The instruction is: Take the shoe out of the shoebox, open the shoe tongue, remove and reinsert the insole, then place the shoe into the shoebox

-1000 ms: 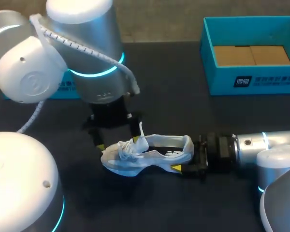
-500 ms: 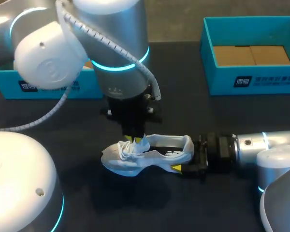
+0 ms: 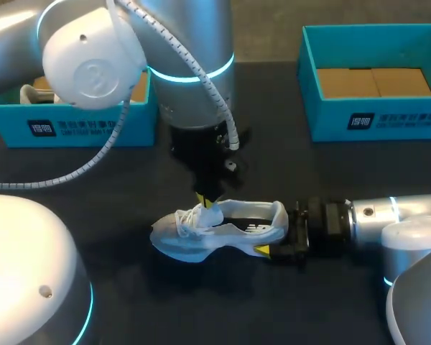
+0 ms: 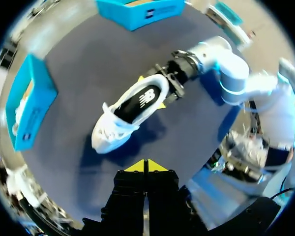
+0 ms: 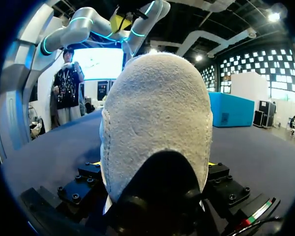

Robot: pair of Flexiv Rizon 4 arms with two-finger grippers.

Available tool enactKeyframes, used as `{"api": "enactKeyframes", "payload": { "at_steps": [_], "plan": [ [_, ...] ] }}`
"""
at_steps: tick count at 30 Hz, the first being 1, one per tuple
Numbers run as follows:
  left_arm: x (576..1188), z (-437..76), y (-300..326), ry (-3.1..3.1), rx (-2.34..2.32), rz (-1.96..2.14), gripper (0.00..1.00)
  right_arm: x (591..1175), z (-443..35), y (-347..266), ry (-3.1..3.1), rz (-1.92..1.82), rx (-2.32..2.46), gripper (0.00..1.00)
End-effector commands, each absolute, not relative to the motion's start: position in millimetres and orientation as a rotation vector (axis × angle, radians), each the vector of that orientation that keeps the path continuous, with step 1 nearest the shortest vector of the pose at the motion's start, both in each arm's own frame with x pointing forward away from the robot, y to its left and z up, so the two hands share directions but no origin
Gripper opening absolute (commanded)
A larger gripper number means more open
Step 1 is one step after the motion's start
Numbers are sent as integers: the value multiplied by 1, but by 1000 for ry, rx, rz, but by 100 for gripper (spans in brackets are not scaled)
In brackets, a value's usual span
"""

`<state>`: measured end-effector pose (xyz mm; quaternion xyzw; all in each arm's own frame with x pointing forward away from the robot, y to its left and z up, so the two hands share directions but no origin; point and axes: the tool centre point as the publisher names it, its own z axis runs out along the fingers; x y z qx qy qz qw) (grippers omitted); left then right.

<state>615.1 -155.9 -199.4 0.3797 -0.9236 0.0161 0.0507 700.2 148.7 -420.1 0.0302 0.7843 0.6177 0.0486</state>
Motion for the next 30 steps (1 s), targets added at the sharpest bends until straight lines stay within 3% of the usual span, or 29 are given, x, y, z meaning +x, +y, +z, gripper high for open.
{"api": "enactKeyframes", "payload": {
  "at_steps": [1,12,30],
  "plan": [
    [623,-208,-159,-2954,471,156,0,700,-420,149,2392,1880,93,0],
    [641,-223,-179,-2954,-241,214,0,700,-420,149,2392,1880,93,0],
    [665,-243,-206,-2964,-231,184,0,700,-420,149,2392,1880,93,0]
  ]
}}
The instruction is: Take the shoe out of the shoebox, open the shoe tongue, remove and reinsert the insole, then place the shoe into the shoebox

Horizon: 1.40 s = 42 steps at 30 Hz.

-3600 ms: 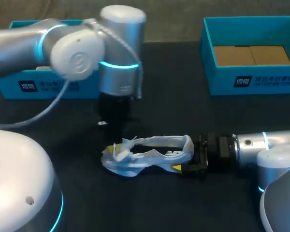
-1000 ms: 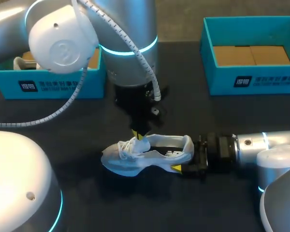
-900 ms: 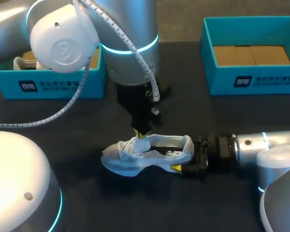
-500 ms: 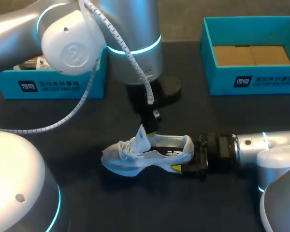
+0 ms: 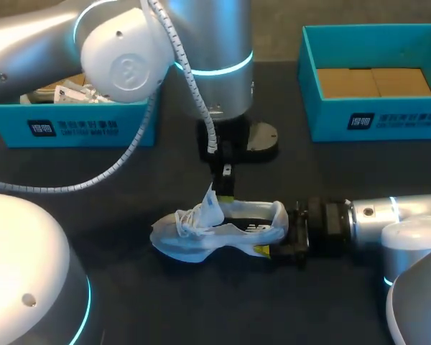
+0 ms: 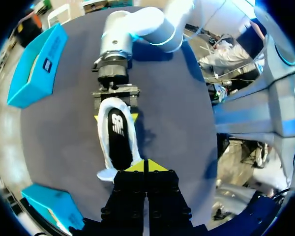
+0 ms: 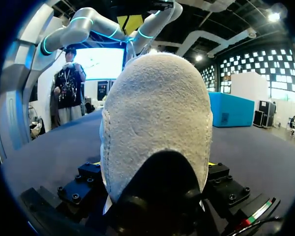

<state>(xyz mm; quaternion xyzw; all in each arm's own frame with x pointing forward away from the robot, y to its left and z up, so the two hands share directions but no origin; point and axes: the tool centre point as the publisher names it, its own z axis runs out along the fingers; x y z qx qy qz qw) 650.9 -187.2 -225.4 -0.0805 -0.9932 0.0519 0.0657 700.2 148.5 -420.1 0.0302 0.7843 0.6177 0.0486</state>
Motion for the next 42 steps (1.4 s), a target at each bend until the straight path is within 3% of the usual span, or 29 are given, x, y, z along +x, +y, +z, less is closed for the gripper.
{"api": "enactKeyframes", "payload": {
  "at_steps": [1,9,42],
  "plan": [
    [673,-250,-211,-2968,-221,213,0,700,-420,149,2392,1880,93,0],
    [700,-292,-235,-2889,-207,234,0,700,-420,149,2392,1880,93,0],
    [679,-386,-217,-2865,-282,157,0,700,-420,149,2392,1880,93,0]
  ]
}}
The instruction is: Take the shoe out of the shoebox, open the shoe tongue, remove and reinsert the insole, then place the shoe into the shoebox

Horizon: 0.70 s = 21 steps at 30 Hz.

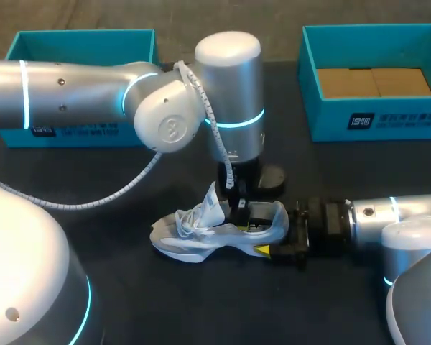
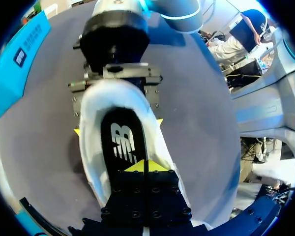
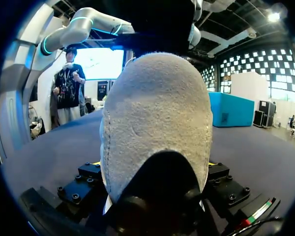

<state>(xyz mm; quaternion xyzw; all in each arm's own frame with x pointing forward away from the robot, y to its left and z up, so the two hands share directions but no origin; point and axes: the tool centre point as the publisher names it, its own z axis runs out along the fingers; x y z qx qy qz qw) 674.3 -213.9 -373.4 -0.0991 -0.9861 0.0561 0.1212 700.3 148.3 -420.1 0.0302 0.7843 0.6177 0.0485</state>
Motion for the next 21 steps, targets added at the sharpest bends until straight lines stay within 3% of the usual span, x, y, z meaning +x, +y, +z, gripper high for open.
{"api": "enactKeyframes", "payload": {
  "at_steps": [1,21],
  "plan": [
    [679,-386,-217,-2863,-277,153,0,700,-420,149,2392,1880,93,0],
    [660,-399,-206,-2800,-257,95,0,700,-420,149,2392,1880,93,0]
  ]
}}
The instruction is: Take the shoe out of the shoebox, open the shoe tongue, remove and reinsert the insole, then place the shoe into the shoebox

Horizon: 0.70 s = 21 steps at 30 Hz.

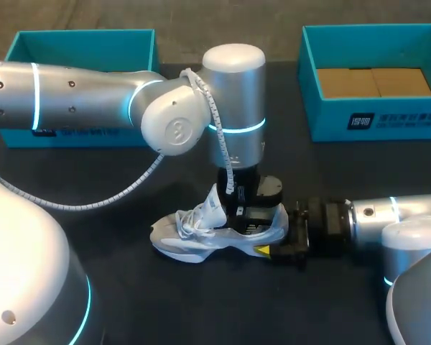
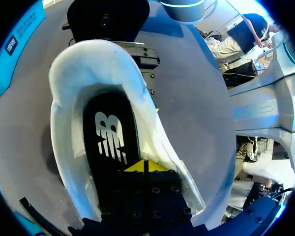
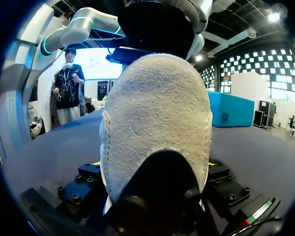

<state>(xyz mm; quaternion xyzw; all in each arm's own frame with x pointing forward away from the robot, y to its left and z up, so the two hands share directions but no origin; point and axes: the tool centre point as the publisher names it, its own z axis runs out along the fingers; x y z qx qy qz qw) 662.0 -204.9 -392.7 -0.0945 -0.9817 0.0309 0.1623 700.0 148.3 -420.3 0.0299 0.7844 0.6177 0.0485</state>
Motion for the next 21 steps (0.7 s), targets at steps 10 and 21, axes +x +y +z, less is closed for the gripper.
{"api": "enactKeyframes", "payload": {
  "at_steps": [10,21],
  "plan": [
    [663,-406,-206,-2858,-215,120,37,700,-420,149,2392,1880,93,0],
    [666,-418,-207,-3000,-194,156,45,700,-420,149,2392,1880,93,0]
  ]
}}
